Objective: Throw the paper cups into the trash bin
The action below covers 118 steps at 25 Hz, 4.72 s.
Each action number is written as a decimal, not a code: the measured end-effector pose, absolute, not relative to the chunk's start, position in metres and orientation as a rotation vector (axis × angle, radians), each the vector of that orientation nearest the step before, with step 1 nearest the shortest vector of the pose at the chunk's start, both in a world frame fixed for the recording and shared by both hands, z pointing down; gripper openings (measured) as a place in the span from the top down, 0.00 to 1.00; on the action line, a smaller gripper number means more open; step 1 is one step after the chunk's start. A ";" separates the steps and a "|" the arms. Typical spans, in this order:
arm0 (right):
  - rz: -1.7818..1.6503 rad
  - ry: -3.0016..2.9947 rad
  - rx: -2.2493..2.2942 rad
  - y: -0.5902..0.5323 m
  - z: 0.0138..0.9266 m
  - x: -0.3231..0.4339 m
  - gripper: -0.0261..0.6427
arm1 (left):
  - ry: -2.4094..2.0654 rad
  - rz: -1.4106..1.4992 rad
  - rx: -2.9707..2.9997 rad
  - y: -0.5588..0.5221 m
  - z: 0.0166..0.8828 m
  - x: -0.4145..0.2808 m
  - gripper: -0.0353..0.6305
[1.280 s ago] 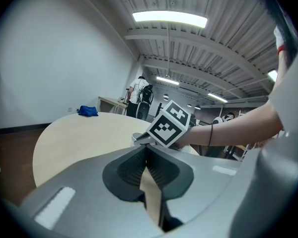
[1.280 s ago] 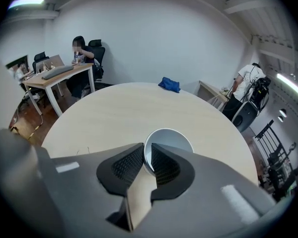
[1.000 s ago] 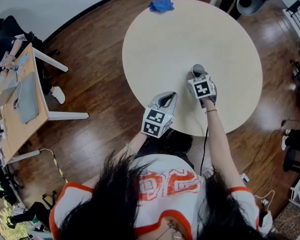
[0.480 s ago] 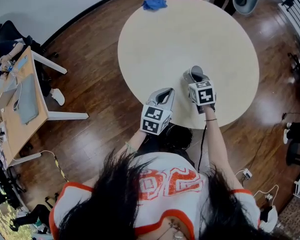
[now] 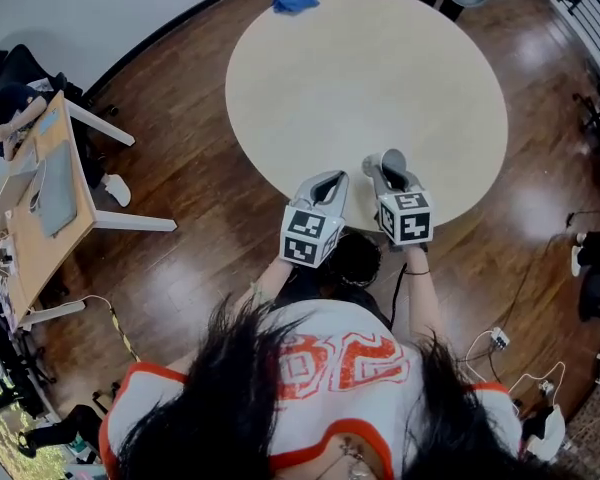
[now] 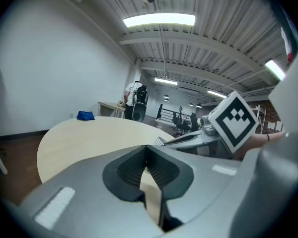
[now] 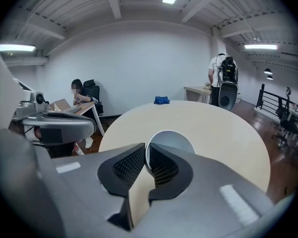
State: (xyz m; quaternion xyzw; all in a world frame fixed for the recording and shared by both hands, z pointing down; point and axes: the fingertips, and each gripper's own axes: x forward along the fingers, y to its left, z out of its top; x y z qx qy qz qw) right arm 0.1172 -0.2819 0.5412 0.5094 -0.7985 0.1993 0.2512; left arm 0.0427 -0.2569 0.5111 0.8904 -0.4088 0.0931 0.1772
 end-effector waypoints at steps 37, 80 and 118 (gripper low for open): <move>0.752 -2.127 1.377 -0.048 0.580 0.119 0.92 | -1.246 0.257 2.438 -0.094 0.515 0.031 0.95; 1.103 -1.802 1.569 -0.049 0.739 0.150 0.92 | -1.060 0.417 2.486 -0.041 0.541 0.005 0.95; 1.132 -1.910 1.741 -0.058 0.704 0.157 0.96 | -1.075 0.441 2.458 -0.050 0.558 0.025 0.95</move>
